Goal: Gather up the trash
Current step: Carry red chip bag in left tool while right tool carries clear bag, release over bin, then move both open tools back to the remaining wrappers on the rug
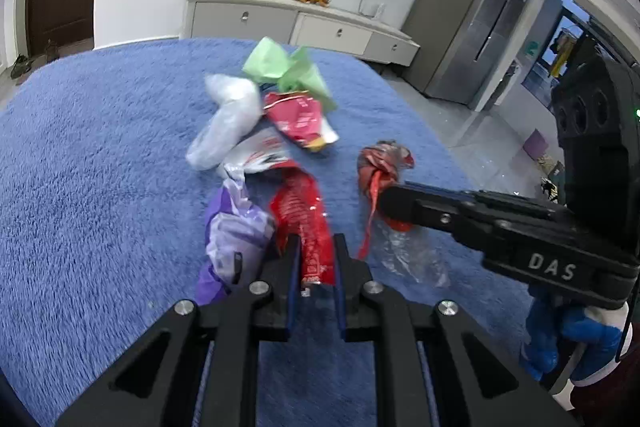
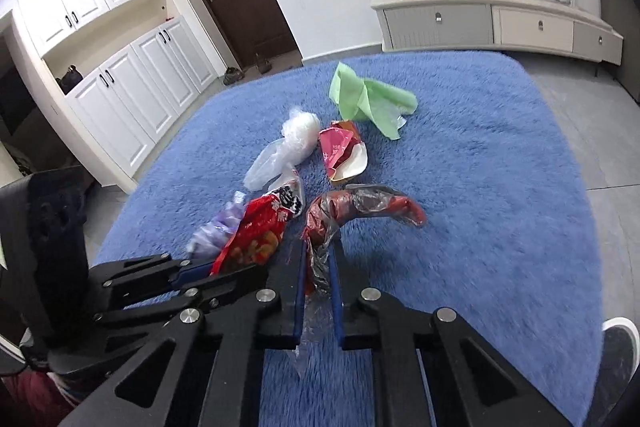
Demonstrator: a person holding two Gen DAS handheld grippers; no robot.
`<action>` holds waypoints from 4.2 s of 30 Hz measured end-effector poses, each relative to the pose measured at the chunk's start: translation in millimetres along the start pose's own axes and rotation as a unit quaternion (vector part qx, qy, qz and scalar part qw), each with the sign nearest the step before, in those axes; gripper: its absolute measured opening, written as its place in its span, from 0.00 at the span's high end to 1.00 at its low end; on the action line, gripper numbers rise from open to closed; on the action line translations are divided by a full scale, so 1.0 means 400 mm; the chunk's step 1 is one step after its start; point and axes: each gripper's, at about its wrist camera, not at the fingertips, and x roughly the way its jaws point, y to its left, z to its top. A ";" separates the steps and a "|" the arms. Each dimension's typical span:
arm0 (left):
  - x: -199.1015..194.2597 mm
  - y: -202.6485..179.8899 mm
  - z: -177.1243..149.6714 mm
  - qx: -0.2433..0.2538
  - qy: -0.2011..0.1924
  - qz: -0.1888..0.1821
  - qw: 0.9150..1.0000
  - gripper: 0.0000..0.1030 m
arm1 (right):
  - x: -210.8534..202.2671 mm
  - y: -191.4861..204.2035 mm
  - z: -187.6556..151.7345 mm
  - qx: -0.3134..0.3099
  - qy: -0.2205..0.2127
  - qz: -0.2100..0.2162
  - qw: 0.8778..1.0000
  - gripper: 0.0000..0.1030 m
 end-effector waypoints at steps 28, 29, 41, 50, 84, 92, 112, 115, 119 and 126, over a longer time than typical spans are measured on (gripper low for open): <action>-0.177 -0.157 -0.026 0.023 -0.064 -0.013 0.998 0.96 | -0.361 -0.121 -0.162 0.085 -0.121 -0.039 0.988 0.90; -0.175 -0.166 -0.020 0.029 -0.064 -0.013 0.997 0.96 | -0.368 -0.131 -0.165 0.089 -0.124 -0.042 0.987 0.90; -0.021 -0.467 0.076 0.135 -0.023 -0.098 0.986 0.96 | -0.520 -0.361 -0.257 0.189 -0.174 -0.120 0.959 0.90; 0.229 -0.753 0.079 0.214 0.062 -0.149 0.963 0.96 | -0.557 -0.581 -0.385 0.287 -0.157 -0.174 0.929 0.90; 0.443 -0.918 0.039 0.190 0.147 -0.168 0.956 0.93 | -0.563 -0.773 -0.519 0.363 -0.110 -0.234 0.895 0.57; 0.295 -0.832 0.054 0.191 0.097 -0.151 0.965 0.92 | -0.628 -0.674 -0.464 0.329 -0.141 -0.257 0.898 0.56; -0.063 -0.398 0.066 0.077 -0.050 -0.062 0.994 0.91 | -0.564 -0.340 -0.230 0.171 -0.145 -0.240 0.945 0.53; -0.102 -0.325 0.058 0.056 -0.071 -0.043 0.995 0.91 | -0.532 -0.297 -0.200 0.152 -0.140 -0.230 0.951 0.52; -0.175 -0.224 0.033 0.024 -0.109 -0.046 0.993 0.90 | -0.495 -0.249 -0.172 0.134 -0.138 -0.216 0.957 0.49; -0.279 -0.082 -0.005 -0.026 -0.132 -0.076 0.988 0.25 | -0.431 -0.180 -0.139 0.099 -0.124 -0.192 0.968 0.41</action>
